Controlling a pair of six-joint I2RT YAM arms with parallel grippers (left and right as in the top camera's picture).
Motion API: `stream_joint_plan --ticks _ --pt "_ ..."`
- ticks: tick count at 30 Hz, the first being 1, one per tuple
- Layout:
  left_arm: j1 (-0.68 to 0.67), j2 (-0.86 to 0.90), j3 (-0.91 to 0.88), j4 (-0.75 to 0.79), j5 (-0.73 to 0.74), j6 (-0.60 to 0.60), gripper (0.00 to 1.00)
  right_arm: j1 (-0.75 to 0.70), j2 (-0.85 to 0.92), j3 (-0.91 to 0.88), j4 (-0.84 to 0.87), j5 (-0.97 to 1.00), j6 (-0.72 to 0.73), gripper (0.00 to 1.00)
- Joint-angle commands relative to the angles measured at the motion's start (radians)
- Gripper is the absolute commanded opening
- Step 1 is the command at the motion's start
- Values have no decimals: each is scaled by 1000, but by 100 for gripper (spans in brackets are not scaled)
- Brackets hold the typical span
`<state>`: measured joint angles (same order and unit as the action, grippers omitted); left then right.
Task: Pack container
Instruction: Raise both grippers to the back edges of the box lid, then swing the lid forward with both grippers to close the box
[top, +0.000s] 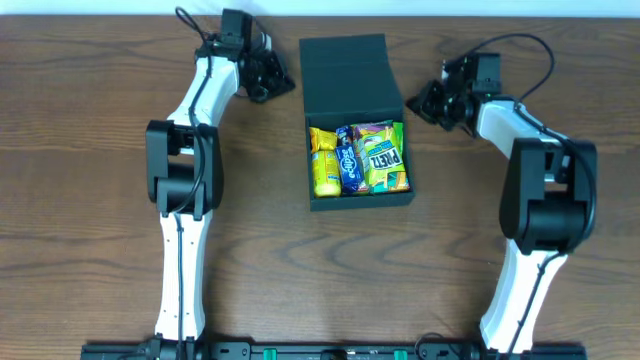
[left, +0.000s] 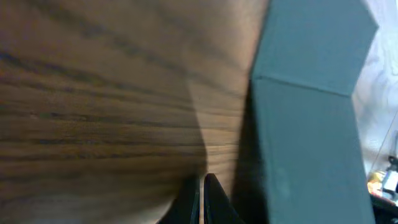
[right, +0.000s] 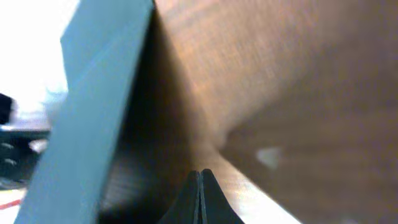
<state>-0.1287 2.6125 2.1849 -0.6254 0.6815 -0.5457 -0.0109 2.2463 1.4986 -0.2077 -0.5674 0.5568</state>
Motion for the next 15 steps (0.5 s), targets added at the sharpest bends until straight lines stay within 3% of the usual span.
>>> stream_joint_plan --ticks 1,15 --pt "5 13 29 -8 56 -31 5 -2 34 54 0 -37 27 2" --pt "-32 13 29 -39 135 -30 5 41 95 72 65 -149 34 1"
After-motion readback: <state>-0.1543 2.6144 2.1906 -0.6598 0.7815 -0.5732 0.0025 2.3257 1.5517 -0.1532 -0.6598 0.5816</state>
